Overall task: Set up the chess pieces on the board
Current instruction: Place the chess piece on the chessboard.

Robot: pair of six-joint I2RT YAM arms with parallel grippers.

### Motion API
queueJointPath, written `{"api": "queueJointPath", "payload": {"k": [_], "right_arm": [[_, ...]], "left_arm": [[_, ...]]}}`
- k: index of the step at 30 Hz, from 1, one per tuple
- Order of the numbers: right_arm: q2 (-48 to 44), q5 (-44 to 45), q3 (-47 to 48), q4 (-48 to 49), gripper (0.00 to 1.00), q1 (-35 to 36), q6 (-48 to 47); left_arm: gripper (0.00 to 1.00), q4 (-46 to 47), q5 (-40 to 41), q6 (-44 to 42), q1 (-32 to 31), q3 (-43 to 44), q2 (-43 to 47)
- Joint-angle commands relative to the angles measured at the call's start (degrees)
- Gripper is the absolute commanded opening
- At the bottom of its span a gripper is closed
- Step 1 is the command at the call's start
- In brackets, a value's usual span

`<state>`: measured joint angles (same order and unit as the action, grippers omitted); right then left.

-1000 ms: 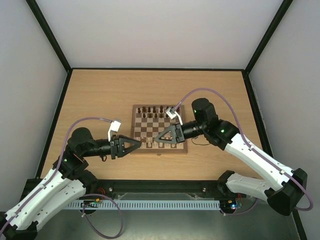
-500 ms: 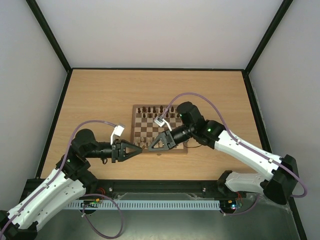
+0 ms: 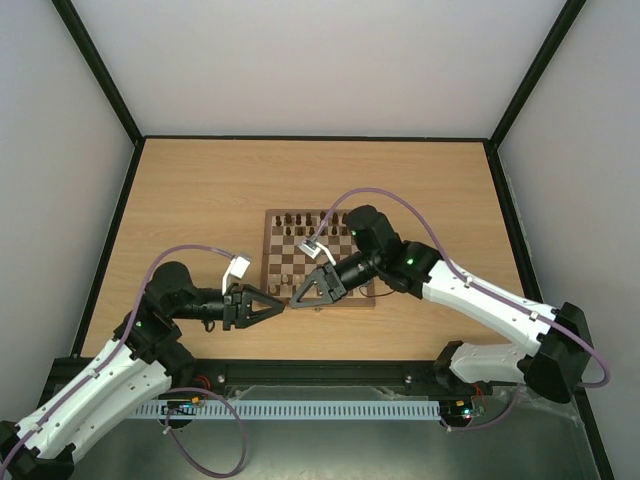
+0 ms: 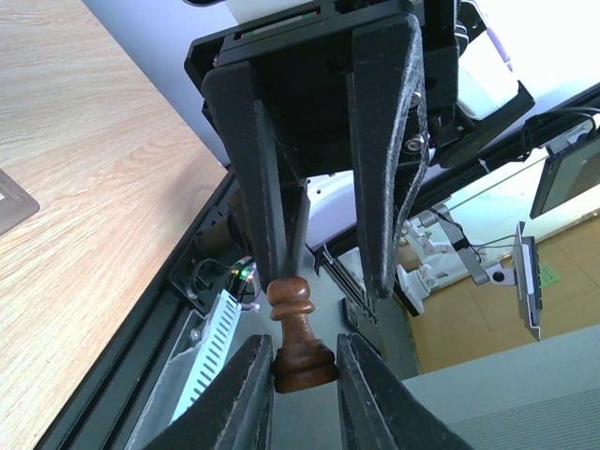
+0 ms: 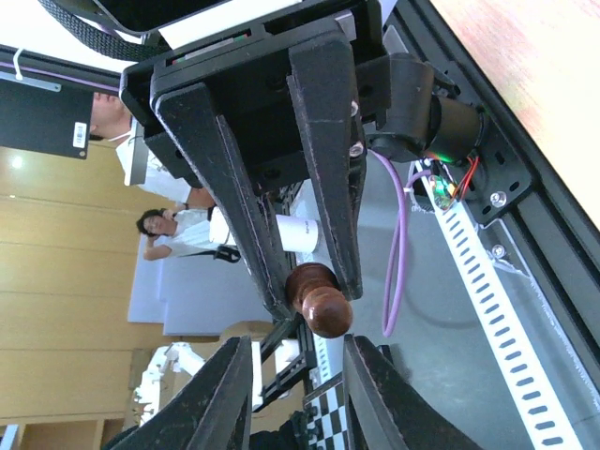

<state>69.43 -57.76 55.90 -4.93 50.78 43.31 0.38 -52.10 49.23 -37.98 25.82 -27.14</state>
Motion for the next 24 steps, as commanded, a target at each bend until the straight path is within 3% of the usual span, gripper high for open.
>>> {"api": "queueJointPath", "payload": {"k": [1,24], "right_arm": [[0.9,-1.9,1.9,1.2,0.27,1.2,0.9],[4.1,-1.9,3.6,1.4,0.25,1.8,0.3]], "left_arm": [[0.21,1.3,-1.4,0.2,-0.3,-0.7,0.7],[0.22,-0.1,-1.4,0.2,-1.1,-1.7,1.7]]}}
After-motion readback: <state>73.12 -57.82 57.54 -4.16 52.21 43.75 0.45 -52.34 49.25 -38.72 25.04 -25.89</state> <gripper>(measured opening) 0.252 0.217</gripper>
